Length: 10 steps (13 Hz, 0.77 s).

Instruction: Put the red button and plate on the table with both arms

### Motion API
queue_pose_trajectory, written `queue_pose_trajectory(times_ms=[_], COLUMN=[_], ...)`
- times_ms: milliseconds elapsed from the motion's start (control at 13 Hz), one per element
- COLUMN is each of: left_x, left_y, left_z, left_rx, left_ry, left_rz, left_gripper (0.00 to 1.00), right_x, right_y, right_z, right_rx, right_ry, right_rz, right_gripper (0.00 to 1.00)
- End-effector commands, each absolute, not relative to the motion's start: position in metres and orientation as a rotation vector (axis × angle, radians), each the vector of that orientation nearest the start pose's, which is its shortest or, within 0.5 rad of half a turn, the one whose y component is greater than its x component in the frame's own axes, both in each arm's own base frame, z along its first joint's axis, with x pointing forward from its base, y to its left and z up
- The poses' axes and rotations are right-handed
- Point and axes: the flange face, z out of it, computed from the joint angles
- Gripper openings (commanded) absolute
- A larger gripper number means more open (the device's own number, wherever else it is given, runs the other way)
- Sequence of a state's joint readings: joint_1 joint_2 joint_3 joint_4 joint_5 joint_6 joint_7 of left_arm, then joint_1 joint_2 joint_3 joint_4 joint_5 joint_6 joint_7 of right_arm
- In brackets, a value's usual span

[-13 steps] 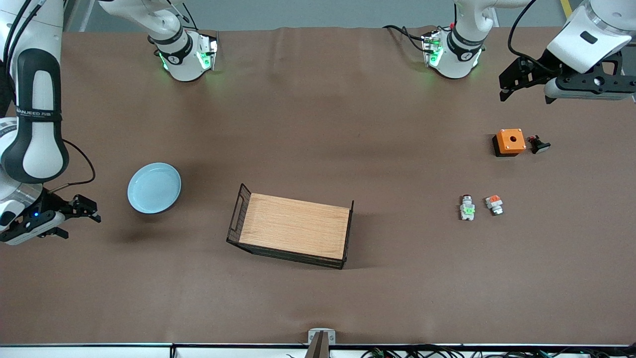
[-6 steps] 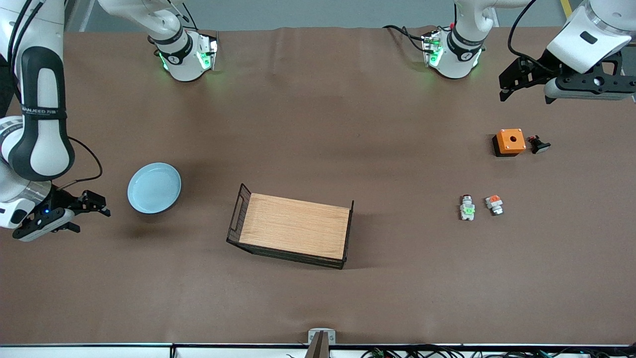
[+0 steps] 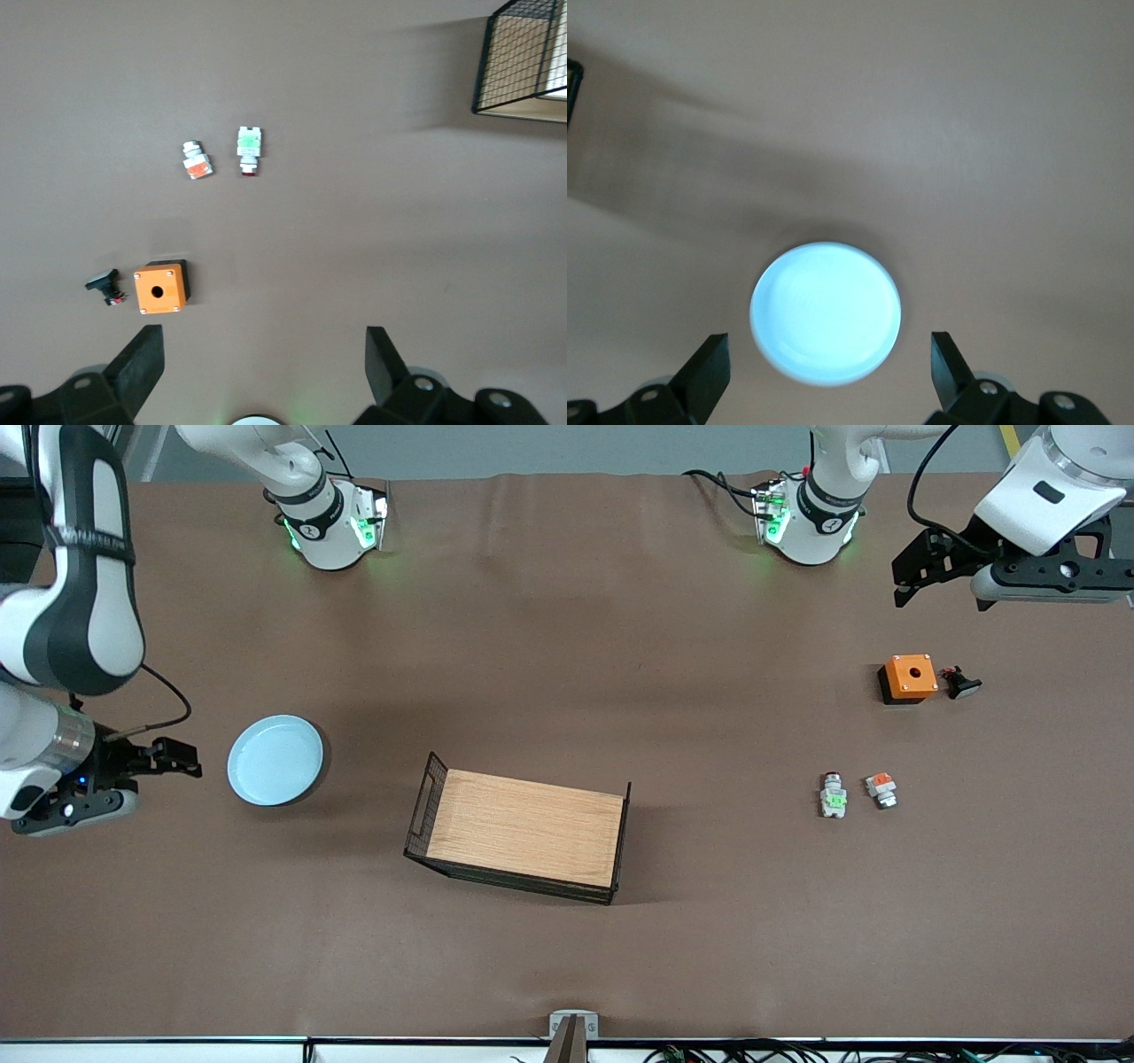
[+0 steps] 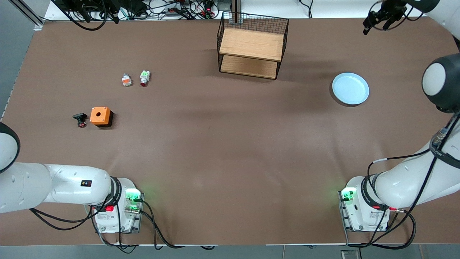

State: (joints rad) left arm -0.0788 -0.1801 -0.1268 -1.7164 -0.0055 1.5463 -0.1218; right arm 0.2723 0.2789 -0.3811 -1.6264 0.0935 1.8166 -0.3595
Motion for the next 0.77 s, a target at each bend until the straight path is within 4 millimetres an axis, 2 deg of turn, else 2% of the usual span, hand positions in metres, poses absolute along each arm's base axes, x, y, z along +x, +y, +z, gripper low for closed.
queue_pose_trajectory(times_ms=[0,154,231,385,692], left_x=[0.479,0.480,0.481,0.480,0.480], left_y=[-0.109,-0.109,-0.111,-0.113,-0.115], left_z=[0.652,0.653,0.654,0.654,0.654], left_rx=[-3.095,-3.096,-3.098,-3.098,-3.108], left_ry=[0.150,0.139,0.132,0.137,0.137], left_rz=[-0.051,-0.066,-0.080,-0.085,-0.080], left_gripper=[1.00,1.00,1.00,1.00,1.00], right_x=[0.617,0.601,0.591,0.577,0.556], right_y=[-0.045,-0.047,-0.044,-0.031,-0.064], right_z=[0.504,0.529,0.544,0.563,0.592], right_rx=[-3.142,-3.130,-3.149,-3.194,-3.190], right_ry=[-0.304,-0.306,-0.335,-0.404,-0.315], right_rz=[0.180,0.204,0.228,0.280,0.247], right_gripper=[1.00,1.00,1.00,1.00,1.00])
